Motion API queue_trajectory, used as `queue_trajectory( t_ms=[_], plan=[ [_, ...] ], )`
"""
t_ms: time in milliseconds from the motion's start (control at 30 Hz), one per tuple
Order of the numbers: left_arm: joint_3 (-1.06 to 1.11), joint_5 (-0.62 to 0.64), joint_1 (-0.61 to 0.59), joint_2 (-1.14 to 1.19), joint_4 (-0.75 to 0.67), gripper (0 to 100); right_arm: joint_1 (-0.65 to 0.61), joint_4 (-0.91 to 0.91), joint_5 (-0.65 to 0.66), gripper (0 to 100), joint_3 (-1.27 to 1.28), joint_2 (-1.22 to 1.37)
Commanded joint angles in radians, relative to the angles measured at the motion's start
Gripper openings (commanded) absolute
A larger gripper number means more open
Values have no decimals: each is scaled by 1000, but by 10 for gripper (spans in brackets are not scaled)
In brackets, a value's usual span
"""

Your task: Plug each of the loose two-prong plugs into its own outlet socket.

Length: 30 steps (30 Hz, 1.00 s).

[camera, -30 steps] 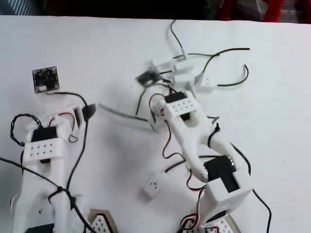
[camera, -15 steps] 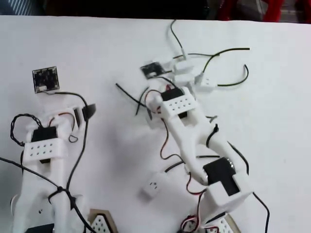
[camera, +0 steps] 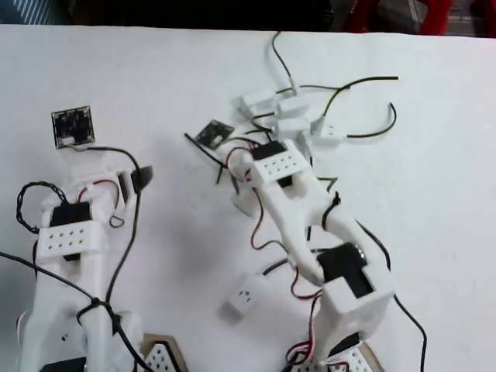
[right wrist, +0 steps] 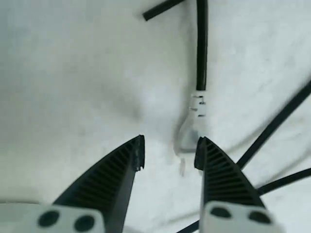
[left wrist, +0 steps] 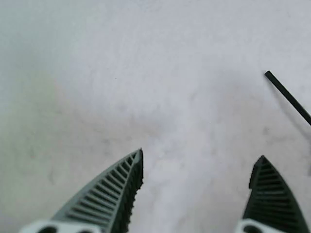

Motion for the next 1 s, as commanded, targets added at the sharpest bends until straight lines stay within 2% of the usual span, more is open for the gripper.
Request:
queue_trajectory(
  t_ms=[0, 167, 367, 500, 633, 733, 900, 967],
  plan=[
    [-49, 8, 4, -36, 2, 343, 47, 5, 25, 166, -86, 48],
    [-49, 6, 24, -36, 2, 343, 45, 7, 25, 154, -118, 128],
    [-48, 6, 24, -36, 2, 343, 53, 5, 26, 12, -161, 130],
    [-48, 6, 24, -36, 2, 343, 64, 45, 23, 17, -195, 130],
    [-48, 6, 24, -36, 2, 343, 30, 183, 15, 17, -242, 134],
    [-48, 6, 24, -36, 2, 343, -12, 255, -55, 23, -258, 142],
    [-48, 6, 22, -36, 2, 343, -24, 294, -117, 139, -264, 199],
    [-48, 6, 21, -36, 2, 343, -21, 289, -117, 102, -267, 223]
  ],
)
